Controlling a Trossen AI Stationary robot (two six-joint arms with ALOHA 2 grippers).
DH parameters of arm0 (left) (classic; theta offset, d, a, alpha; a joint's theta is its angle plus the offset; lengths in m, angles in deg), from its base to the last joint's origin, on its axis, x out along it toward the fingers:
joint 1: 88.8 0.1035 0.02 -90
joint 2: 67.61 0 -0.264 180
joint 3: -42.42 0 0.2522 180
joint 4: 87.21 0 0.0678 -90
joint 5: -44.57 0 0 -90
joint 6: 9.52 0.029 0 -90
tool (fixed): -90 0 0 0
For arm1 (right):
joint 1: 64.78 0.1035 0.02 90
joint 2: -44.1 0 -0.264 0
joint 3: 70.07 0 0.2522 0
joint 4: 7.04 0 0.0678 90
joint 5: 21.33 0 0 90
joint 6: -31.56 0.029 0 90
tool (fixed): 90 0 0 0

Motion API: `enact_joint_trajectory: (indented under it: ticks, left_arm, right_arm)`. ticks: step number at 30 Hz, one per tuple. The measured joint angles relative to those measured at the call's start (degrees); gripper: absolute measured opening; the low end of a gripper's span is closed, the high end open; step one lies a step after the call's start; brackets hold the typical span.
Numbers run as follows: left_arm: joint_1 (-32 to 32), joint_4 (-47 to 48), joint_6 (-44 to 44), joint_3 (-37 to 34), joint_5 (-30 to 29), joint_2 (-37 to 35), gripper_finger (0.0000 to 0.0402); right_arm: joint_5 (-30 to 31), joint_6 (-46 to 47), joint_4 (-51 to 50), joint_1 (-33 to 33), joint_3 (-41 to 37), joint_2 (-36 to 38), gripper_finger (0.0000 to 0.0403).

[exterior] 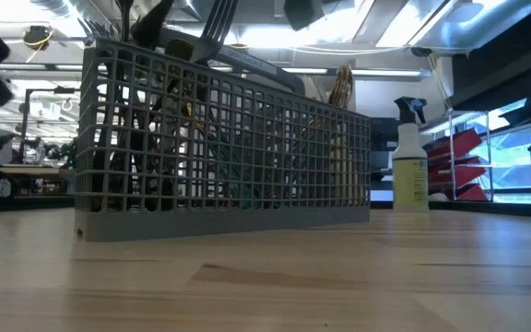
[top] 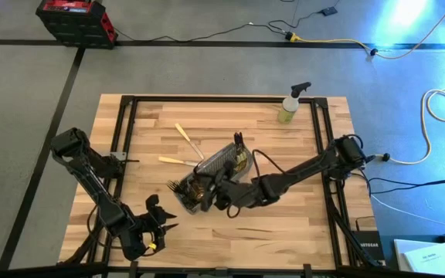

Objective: Sort silverware
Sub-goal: Put the fork into the silverware tray, then put the table knife into the silverware tray

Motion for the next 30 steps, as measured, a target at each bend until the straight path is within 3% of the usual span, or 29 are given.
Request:
enact_joint_trajectory:
  ticks: [16, 22, 27, 30]
  left_arm:
    - [-0.2, 0.0, 0.5, 0.0, -0.7, 0.0, 0.0115]
    - [-0.1, 0.0, 0.6, 0.0, -1.2, 0.0, 0.0115]
    - [-0.1, 0.1, 1.4, 0.0, -1.3, 0.0, 0.0115]
    - [0.0, 0.0, 1.8, 0.0, -1.4, 0.0, 0.0115]
  right_arm:
    - [-5.0, 0.5, -1.8, 0.0, 0.1, -3.0, 0.0042]
    - [-6.5, 1.5, 2.2, 1.0, 0.1, -3.0, 0.0052]
    - [-2.3, 1.9, 10.9, 2.8, 0.1, -2.4, 0.0052]
    - [-0.9, 6.6, 11.5, 4.3, 0.1, 0.3, 0.0047]
